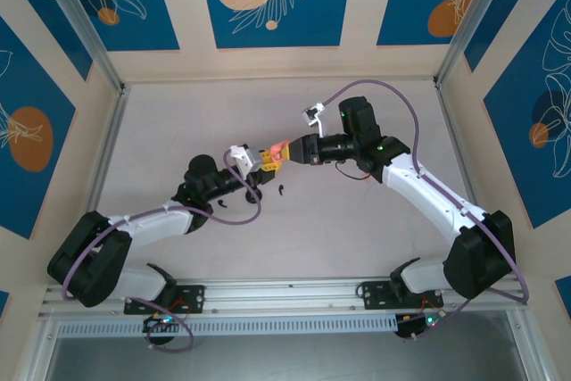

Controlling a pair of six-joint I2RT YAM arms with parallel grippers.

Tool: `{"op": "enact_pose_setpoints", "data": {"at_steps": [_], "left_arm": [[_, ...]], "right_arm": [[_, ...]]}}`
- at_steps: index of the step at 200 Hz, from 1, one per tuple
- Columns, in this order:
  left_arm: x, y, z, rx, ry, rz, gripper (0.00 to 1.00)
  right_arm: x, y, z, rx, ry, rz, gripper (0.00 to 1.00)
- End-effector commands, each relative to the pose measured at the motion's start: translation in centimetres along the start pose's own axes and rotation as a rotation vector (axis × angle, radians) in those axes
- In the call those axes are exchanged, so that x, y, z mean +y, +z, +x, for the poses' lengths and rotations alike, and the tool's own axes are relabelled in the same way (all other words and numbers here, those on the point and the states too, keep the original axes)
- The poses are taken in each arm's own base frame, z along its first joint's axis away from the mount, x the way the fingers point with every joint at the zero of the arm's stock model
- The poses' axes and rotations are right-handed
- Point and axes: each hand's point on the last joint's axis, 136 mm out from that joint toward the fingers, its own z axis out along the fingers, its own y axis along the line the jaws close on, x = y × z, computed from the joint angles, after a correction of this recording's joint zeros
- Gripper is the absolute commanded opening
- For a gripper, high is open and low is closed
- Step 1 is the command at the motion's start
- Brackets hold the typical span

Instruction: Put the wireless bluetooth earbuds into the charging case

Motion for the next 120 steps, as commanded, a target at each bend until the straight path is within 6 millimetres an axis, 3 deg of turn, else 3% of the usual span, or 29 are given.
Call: {"op": "enact_pose_setpoints", "data": {"at_steps": [1, 120], "left_arm": [[-0.2, -0.4, -1.4, -0.041, 0.031, 0.007, 0.13], [-0.5, -0.5, -1.4, -0.03, 0.036, 0.023, 0.13]], "right_arm": [[1.1, 0.1, -0.2, 0.011, -0.031, -0.011, 0.22], [-1.0, 1.7, 0.6, 0.058, 0.017, 0.019, 0.2]]}}
